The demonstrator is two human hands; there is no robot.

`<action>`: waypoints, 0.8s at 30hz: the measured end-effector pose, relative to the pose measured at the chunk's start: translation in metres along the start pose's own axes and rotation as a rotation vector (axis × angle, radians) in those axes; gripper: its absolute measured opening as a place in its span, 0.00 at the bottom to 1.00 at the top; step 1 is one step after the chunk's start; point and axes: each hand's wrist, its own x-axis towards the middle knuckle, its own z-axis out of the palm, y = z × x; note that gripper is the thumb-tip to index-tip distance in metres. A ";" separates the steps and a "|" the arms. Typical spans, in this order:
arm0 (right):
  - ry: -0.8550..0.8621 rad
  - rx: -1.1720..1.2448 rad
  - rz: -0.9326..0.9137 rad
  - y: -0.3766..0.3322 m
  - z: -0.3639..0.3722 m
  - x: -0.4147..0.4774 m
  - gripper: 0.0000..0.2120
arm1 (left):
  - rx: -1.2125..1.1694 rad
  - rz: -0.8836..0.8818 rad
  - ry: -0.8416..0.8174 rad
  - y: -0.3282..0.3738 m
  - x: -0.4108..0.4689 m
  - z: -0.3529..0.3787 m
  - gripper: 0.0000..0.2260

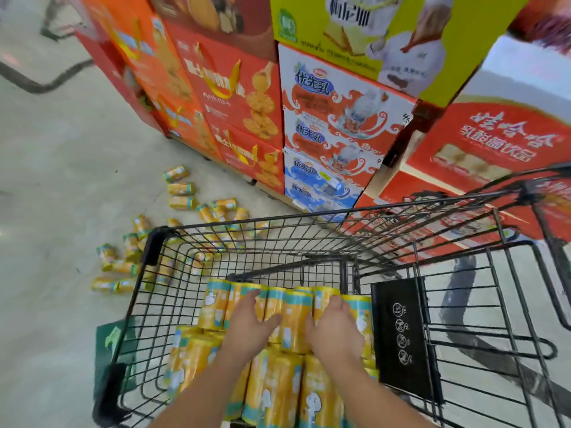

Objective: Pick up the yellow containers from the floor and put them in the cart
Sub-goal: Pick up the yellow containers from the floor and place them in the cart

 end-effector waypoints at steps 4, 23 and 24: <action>0.127 0.082 -0.150 -0.048 -0.039 -0.018 0.27 | -0.040 0.091 0.134 0.011 -0.021 -0.065 0.29; 0.244 0.319 -0.791 -0.451 0.052 -0.245 0.25 | -0.303 0.302 0.639 -0.201 -0.103 -0.471 0.26; 0.218 0.306 -0.800 -0.468 0.067 -0.253 0.24 | -0.310 0.275 0.663 -0.223 -0.107 -0.489 0.25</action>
